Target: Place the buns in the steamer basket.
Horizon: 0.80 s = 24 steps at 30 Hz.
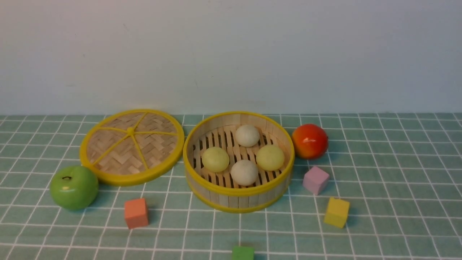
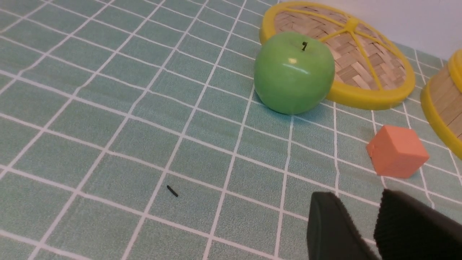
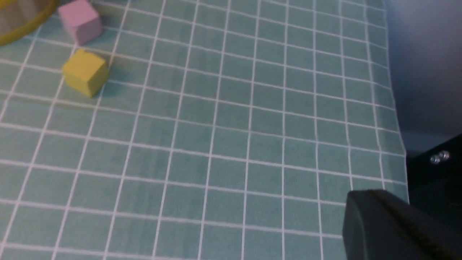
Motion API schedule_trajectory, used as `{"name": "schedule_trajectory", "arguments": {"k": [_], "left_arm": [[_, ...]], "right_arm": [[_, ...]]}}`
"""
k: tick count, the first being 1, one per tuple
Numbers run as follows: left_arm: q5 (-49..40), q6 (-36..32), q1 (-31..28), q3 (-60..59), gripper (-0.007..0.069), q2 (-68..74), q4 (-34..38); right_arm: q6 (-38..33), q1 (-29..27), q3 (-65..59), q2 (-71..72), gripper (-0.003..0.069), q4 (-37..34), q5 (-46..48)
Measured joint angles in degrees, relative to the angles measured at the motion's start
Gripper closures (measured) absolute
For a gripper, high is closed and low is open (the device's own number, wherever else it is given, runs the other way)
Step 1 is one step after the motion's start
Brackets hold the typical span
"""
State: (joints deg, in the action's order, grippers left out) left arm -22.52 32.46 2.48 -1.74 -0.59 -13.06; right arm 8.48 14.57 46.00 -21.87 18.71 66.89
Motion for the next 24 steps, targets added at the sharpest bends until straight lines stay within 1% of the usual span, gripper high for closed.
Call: {"name": "schedule_trajectory", "arguments": {"k": [1, 4, 7, 10, 12, 15, 17, 21, 24], "left_arm": [[0.0, 0.0, 0.0, 0.0, 0.0407, 0.0, 0.0], [0.0, 0.0, 0.0, 0.0, 0.0407, 0.0, 0.0], [0.0, 0.0, 0.0, 0.0, 0.0407, 0.0, 0.0], [0.0, 0.0, 0.0, 0.0, 0.0407, 0.0, 0.0], [0.0, 0.0, 0.0, 0.0, 0.0406, 0.0, 0.0], [0.0, 0.0, 0.0, 0.0, 0.0403, 0.0, 0.0], [0.08, 0.0, 0.0, 0.0, 0.04, 0.0, 0.0], [0.07, 0.0, 0.0, 0.0, 0.0396, 0.0, -0.11], [0.07, 0.0, 0.0, 0.0, 0.0391, 0.0, -0.13]], "right_arm": [[0.0, -0.41, -1.29, 0.96, 0.0659, -0.11, -2.12], [0.0, -3.26, -10.79, 6.28, 0.0659, -1.92, -17.07], [0.0, -5.02, -20.53, 10.56, 0.0657, -2.95, -28.88], [0.0, -6.72, -28.78, 13.91, 0.0655, -4.33, -36.3], [0.0, -9.41, -36.93, 18.18, 0.0653, -5.28, -41.26], [0.0, -11.9, -44.55, 21.78, 0.065, -6.36, -43.0], [0.12, -12.86, -46.49, 22.22, 0.0648, -7.2, -42.94], [0.29, -13.24, -46.77, 22.46, 0.0645, -7.97, -44.26], [2.31, -13.24, -46.82, 22.46, 0.0643, -8.18, -44.51]]}}
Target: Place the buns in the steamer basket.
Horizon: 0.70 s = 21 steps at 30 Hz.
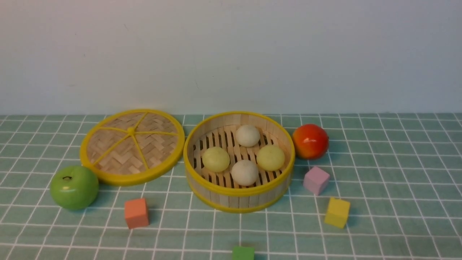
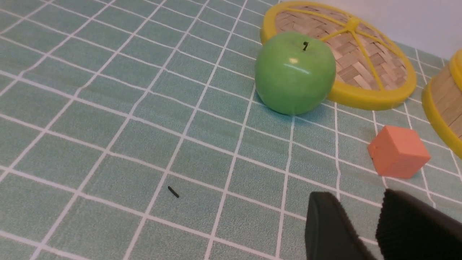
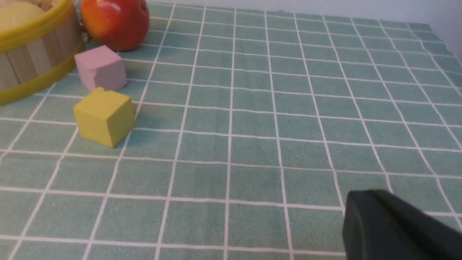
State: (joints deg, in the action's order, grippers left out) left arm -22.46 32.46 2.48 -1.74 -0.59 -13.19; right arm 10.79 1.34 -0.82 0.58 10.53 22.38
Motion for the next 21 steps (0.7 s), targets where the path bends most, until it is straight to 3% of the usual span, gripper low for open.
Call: {"name": "schedule_trajectory", "arguments": {"k": [21], "left_arm": [[-0.05, 0.0, 0.0, 0.0, 0.0387, 0.0, 0.0]], "right_arm": [[-1.44, -3.31, 0.0, 0.0, 0.0627, -1.08, -0.09]]}}
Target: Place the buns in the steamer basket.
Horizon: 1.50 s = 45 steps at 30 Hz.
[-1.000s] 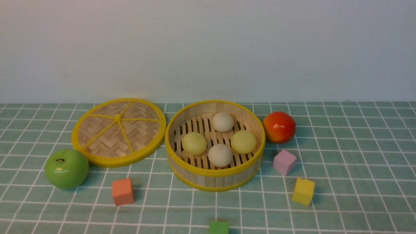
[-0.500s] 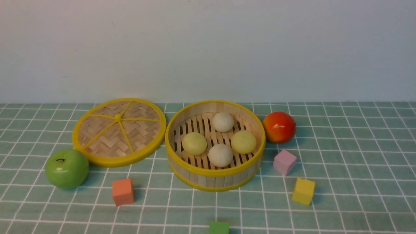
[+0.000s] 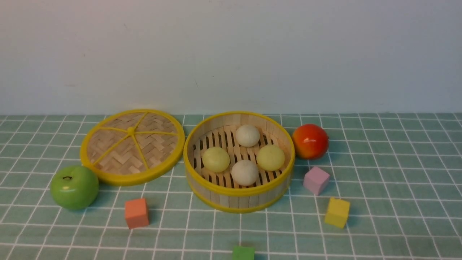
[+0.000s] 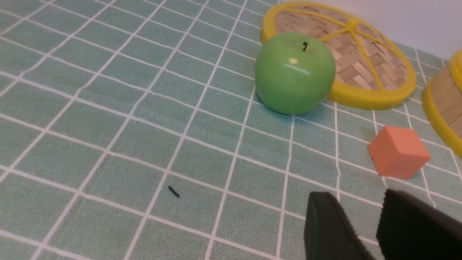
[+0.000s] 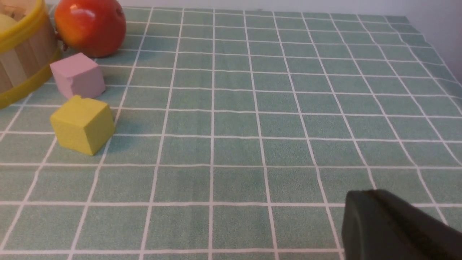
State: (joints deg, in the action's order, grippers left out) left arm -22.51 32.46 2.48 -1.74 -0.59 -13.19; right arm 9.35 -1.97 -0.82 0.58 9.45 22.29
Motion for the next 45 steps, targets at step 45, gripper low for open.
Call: {"name": "schedule_trajectory", "arguments": {"k": [45], "left_arm": [[0.0, 0.0, 0.0, 0.0, 0.0386, 0.0, 0.0]], "right_arm": [[-0.8, 0.0, 0.0, 0.0, 0.0559, -0.38, -0.02]]}}
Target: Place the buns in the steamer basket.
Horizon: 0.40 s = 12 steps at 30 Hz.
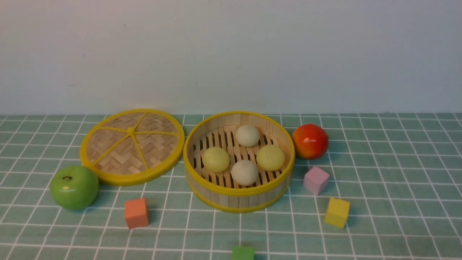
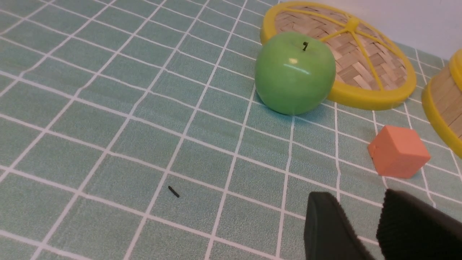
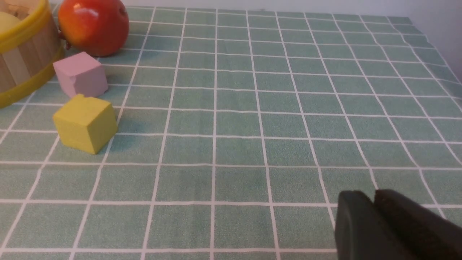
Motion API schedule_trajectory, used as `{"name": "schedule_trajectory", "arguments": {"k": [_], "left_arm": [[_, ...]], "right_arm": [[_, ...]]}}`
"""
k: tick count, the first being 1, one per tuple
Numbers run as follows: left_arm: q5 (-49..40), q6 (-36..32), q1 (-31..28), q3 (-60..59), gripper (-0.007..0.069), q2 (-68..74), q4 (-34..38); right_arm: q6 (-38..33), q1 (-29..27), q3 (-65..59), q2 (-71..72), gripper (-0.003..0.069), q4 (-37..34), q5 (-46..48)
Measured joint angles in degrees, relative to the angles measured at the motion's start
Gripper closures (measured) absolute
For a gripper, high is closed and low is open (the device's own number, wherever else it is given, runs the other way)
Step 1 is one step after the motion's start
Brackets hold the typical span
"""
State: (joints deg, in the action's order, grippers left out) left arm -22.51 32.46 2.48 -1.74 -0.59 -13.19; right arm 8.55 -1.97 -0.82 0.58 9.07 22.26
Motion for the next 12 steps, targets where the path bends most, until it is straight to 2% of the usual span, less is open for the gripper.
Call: {"name": "schedule_trajectory", "arguments": {"k": [12], "left_arm": [[0.0, 0.0, 0.0, 0.0, 0.0386, 0.0, 0.0]], "right_arm": [[0.0, 0.0, 0.0, 0.0, 0.0544, 0.0, 0.0]]}}
